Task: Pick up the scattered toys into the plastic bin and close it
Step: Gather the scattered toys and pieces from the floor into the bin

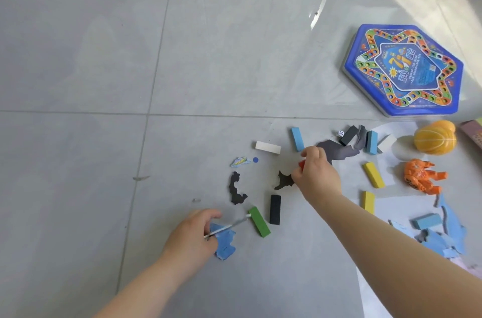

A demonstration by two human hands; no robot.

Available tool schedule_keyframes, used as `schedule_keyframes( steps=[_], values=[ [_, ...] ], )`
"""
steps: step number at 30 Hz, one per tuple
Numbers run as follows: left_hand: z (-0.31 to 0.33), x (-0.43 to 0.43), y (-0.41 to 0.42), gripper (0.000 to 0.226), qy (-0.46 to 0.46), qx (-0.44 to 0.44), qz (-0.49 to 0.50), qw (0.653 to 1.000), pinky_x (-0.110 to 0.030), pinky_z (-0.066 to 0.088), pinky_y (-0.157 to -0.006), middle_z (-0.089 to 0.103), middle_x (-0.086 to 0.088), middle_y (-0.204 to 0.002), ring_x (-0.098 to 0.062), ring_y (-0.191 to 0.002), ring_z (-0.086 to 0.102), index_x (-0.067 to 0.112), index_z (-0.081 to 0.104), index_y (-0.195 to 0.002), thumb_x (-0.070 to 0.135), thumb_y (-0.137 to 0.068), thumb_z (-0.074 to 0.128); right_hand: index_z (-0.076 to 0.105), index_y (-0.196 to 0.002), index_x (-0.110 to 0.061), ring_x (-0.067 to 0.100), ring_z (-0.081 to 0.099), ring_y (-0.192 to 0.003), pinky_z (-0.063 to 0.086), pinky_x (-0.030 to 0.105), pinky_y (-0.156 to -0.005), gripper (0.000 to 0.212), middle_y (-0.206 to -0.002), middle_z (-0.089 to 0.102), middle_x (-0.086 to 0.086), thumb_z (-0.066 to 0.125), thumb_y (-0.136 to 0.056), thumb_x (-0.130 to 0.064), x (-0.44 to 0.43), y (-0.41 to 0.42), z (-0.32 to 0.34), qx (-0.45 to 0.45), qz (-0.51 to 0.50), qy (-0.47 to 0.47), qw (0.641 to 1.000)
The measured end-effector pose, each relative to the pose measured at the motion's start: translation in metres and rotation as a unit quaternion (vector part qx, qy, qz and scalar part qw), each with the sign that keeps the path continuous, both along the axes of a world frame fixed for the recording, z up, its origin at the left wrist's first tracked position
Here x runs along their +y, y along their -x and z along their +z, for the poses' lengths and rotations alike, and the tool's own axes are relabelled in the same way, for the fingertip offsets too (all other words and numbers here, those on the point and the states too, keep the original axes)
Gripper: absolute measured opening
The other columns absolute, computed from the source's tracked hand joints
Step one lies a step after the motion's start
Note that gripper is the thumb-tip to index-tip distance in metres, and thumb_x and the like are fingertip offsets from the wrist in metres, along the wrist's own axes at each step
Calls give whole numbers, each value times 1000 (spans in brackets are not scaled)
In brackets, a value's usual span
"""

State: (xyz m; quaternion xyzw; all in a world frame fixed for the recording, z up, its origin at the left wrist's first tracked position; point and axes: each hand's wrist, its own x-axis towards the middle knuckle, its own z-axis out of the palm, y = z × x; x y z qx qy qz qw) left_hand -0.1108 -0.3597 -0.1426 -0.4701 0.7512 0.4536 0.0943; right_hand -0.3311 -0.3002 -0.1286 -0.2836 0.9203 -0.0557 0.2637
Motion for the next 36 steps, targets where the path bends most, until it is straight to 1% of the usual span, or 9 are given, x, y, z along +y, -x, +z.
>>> schedule_keyframes(
  steps=[7, 10, 16, 20, 22, 24, 26, 31, 36],
  values=[
    [4, 16, 12, 57, 118, -94, -183, 972, -19, 27, -81, 37, 8, -123, -14, -120, 38, 26, 38, -126, 43, -77, 61, 44, -103, -9, 30, 56, -86, 33, 26, -66, 16, -111, 53, 9, 36, -89, -8, 10, -22, 6, -63, -4, 30, 998],
    [2, 22, 17, 42, 140, -110, -194, 965, -20, 30, -91, 35, 8, -114, -14, -120, 36, 27, 38, -117, 38, -80, 55, 35, -88, -12, 26, 44, -75, 31, 27, -65, 4, -94, 44, 3, 38, -89, -11, 18, -40, 2, -92, -5, 5, 996],
    [1, 21, 20, 24, 159, -78, -126, 976, -22, 30, -71, 35, 1, -106, -23, -110, 44, 20, 37, -89, 19, -78, 58, 39, -118, -11, 25, 52, -96, 36, 27, -69, 36, -121, 43, 4, 47, -92, -34, 28, -59, -3, -86, 44, -45, 994],
    [-3, 9, 14, 58, 169, -72, -148, 972, -18, 33, -46, 58, -9, -71, -27, -54, 60, 11, 54, -64, 4, -15, 84, 35, -128, -11, 25, 52, -111, 38, 27, -75, 40, -130, 43, 5, 46, -93, -26, 28, -57, -6, -91, 63, -36, 993],
    [0, 2, 13, 59, 171, -87, -106, 976, -29, 47, -59, 59, -14, -89, -34, -73, 61, 7, 61, -85, 0, -31, 83, 37, -127, -12, 23, 51, -111, 36, 26, -74, 37, -128, 46, 5, 43, -92, -19, 28, -54, -7, -75, 81, -41, 993],
    [-1, -5, 13, 55, 150, -116, -41, 981, -29, 37, -93, 44, -11, -123, -32, -114, 44, 10, 46, -120, 5, -69, 67, 41, -121, -12, 23, 50, -107, 30, 25, -70, 32, -121, 49, 4, 43, -90, -16, 30, -51, -7, -58, 86, -46, 994],
    [-2, -12, 15, 53, 131, -155, -37, 978, -23, 30, -98, 35, -5, -130, -25, -123, 33, 19, 34, -127, 15, -80, 58, 41, -106, -15, 23, 48, -96, 28, 24, -69, 17, -107, 48, 3, 42, -88, -15, 33, -50, -6, -50, 80, -49, 994],
    [5, -16, 18, 30, 148, -195, -76, 967, -22, 33, -82, 29, 0, -98, -22, -108, 39, 19, 30, -90, 26, -78, 57, 28, -91, -17, 17, 34, -81, 28, 26, -62, 7, -92, 34, -3, 34, -90, -14, 54, -42, -1, -21, 180, -49, 982],
    [3, -15, 14, 35, 136, -95, -2, 986, -26, 26, -47, 30, 3, -81, -22, -61, 40, 20, 28, -62, 11, -78, 57, 28, -90, -16, 22, 35, -57, 21, 23, -46, 10, -91, 35, -1, 38, -90, -13, 67, -35, 4, -45, 159, -21, 986]
  ],
)
